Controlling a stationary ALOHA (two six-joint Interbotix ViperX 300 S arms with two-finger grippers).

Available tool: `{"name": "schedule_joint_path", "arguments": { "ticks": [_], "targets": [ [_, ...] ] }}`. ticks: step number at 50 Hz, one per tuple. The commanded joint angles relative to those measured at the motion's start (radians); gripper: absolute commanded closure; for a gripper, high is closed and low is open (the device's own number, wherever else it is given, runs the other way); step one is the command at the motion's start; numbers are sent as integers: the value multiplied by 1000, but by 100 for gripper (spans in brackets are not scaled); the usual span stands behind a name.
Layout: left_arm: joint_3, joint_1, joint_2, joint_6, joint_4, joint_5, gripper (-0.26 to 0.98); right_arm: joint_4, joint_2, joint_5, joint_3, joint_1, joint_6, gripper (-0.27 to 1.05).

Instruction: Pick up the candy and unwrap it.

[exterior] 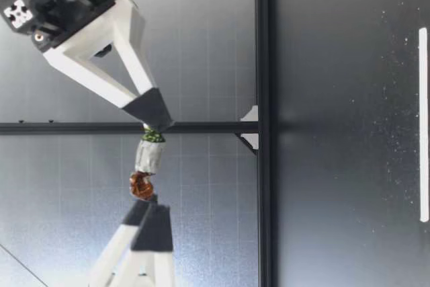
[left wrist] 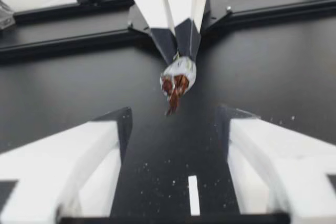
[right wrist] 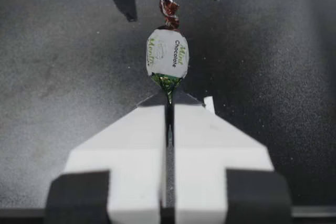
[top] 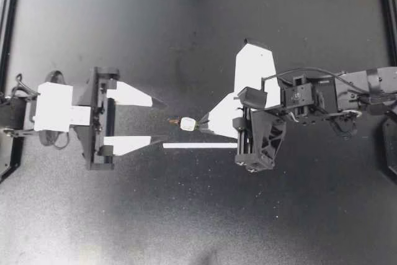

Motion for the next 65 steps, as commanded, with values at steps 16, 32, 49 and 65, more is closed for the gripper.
{"name": "schedule_joint_path", "arguments": {
  "ticks": [16, 32, 49, 65],
  "targets": [
    [-51, -6, 35, -5, 3, -11, 42, -2, -2, -9, -6, 3, -2, 95],
    [-43, -6, 29, -8, 2, -35, 88, -2, 0, -9, 11, 5, -2, 95],
    [-32, -6, 18, -20, -11, -34, 89, -3, -44, -104, 78, 5, -3, 95],
    [-25, -6, 15, -25, -29, -37, 89, -2, -98, -183, 153, 5, 37, 95]
  ]
}}
